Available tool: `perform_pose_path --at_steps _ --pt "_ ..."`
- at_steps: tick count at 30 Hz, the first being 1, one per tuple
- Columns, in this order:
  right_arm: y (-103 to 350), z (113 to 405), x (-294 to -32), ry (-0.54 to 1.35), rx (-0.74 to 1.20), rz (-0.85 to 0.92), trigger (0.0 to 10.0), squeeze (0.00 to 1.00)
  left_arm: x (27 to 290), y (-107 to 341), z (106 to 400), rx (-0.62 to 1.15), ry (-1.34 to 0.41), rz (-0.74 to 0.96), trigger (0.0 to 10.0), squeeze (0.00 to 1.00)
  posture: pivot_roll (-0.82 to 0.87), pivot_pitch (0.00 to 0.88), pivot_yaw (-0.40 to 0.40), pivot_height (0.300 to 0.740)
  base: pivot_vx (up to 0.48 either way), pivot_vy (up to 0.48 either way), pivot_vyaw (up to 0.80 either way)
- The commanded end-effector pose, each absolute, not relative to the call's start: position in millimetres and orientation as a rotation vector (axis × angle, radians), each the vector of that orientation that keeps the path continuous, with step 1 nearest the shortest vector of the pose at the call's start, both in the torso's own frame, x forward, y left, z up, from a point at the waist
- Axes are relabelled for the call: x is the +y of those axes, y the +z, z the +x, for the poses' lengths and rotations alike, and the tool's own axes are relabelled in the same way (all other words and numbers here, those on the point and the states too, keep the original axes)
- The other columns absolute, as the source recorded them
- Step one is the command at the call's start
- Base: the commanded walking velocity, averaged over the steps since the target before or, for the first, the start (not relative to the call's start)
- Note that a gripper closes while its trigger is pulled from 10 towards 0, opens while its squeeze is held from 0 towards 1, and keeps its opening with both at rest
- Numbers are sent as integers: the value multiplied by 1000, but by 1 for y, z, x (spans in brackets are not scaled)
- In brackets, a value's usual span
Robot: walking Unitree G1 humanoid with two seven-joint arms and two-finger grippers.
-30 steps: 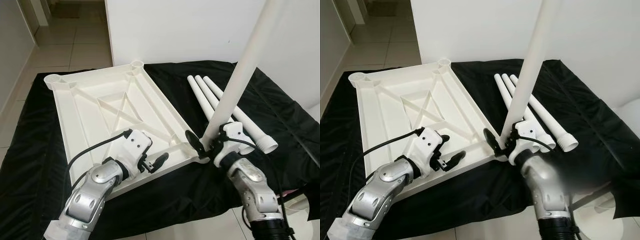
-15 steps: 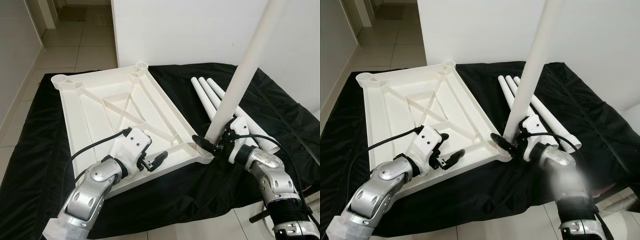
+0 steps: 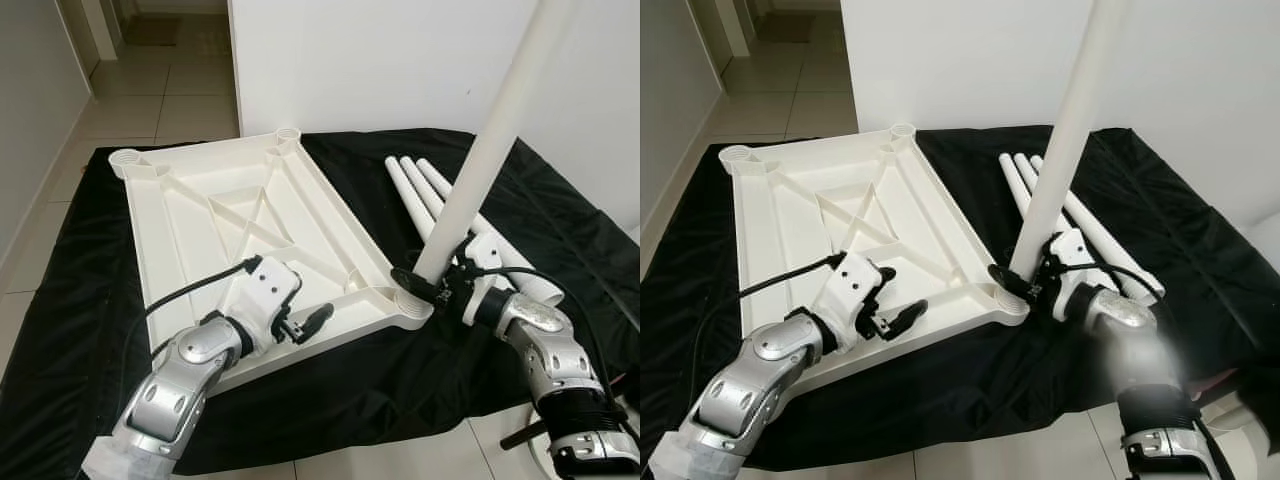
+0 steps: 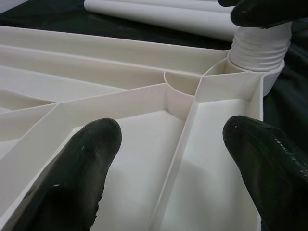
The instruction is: Building children table
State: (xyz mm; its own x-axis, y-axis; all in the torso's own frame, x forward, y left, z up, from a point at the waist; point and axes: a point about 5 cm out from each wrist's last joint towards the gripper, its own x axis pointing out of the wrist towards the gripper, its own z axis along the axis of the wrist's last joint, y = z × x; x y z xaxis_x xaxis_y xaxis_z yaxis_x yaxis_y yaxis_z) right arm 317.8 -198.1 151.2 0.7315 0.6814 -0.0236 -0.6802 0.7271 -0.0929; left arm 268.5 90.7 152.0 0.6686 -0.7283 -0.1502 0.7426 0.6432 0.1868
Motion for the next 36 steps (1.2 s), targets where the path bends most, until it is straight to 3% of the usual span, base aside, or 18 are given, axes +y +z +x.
perform_pose_path --at_steps 1,9,11,13,22,23,25,26,35,36 --pt "144 317 -198 714 23 -43 10000 0 88 150 265 75 -878 237 10000 0 -22 37 -31 740 0 0 0" --pt "150 308 -163 465 -57 61 10000 0 88 149 264 79 -882 237 10000 0 -25 41 -25 740 0 0 0" --pt "150 308 -163 465 -57 61 10000 0 88 149 264 79 -882 237 10000 0 -25 41 -25 740 0 0 0" --pt "150 301 -151 334 -70 107 10000 0 87 150 265 79 -886 237 10000 0 -33 45 -19 740 0 0 0" --pt "143 285 -133 77 -59 140 10000 0 87 150 265 78 -886 235 10000 0 -28 50 -21 740 0 0 0" --pt "143 282 -131 60 -56 145 10000 569 87 150 265 78 -884 235 10000 0 -31 51 -20 740 0 0 0" --pt "143 281 -131 52 -51 153 10000 569 87 149 264 79 -885 234 10000 0 -31 51 -20 740 0 0 0" --pt "144 279 -132 57 -55 157 10000 1000 86 149 264 81 -887 235 10000 0 -33 54 -22 740 0 0 0" --pt "154 275 -138 76 -124 172 10000 1000 85 148 264 83 -885 236 10000 0 -38 60 -28 740 0 0 0" --pt "155 270 -141 82 -160 166 10000 47 87 146 266 90 -869 244 10000 0 -38 62 -33 740 0 0 0"
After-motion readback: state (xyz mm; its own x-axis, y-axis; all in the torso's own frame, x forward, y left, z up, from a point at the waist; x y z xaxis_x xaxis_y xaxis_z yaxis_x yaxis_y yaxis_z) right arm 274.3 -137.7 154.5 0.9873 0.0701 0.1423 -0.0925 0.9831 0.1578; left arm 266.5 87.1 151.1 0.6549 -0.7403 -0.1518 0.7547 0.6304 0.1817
